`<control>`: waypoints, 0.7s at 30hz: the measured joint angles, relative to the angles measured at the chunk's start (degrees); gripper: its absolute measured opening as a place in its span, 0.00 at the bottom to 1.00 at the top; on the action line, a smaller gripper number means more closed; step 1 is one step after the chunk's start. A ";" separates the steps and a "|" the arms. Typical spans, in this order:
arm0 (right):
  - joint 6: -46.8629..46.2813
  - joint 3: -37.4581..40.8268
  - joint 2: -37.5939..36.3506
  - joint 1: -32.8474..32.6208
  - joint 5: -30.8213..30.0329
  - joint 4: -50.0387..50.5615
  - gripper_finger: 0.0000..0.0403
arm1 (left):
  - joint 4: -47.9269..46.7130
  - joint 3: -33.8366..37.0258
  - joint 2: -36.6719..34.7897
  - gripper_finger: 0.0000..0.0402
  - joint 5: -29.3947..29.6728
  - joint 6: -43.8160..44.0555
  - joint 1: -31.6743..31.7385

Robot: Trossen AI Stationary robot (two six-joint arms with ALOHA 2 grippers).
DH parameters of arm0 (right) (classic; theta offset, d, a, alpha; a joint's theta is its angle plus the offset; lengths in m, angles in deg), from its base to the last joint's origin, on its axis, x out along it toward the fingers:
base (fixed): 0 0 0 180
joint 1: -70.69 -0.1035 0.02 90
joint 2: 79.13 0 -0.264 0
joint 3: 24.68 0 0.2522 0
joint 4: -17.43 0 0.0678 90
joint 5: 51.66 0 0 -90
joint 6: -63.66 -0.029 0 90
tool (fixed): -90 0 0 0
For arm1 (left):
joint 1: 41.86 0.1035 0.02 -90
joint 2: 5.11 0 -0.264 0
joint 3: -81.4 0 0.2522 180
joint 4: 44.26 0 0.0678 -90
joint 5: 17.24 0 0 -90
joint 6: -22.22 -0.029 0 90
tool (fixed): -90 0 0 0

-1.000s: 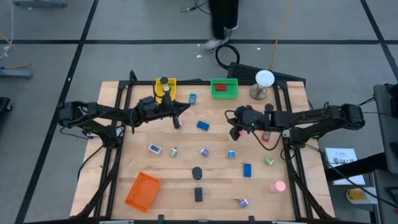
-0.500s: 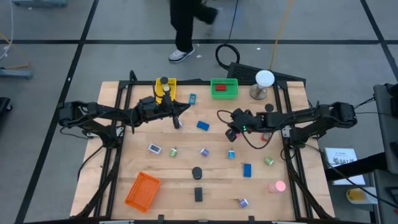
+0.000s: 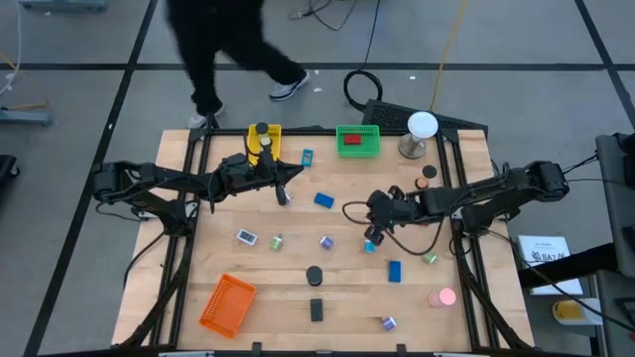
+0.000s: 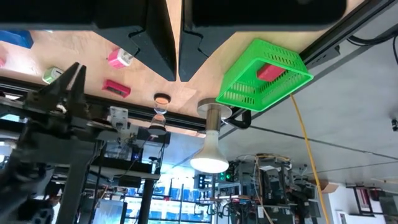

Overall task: Pick & Place Office items
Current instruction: Put the pink charger adapter into the orange bin

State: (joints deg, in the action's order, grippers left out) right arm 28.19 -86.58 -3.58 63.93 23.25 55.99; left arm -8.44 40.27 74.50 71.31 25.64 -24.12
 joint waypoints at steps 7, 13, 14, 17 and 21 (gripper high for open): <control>-6.37 0.05 -0.02 -1.63 -2.83 13.54 0.27 | 1.15 0.00 0.00 0.05 0.00 0.02 0.00; -9.72 0.11 0.02 0.42 -4.51 16.72 0.43 | 1.14 0.00 0.00 0.05 -0.04 1.29 -0.39; -9.81 0.11 0.02 0.90 -4.38 16.59 0.45 | 1.14 0.00 0.00 0.05 -0.07 1.40 -0.42; -9.46 0.67 0.00 2.91 -4.33 15.66 0.49 | 1.14 0.00 0.00 0.05 -0.07 1.44 -0.42; -9.48 2.96 0.00 6.03 -3.35 13.22 0.53 | 0.07 0.00 0.00 0.05 -0.08 2.86 -0.42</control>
State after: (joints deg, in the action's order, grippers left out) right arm 18.71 -83.62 -3.58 69.96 19.90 69.20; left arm -8.36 40.27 74.50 71.22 28.50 -24.53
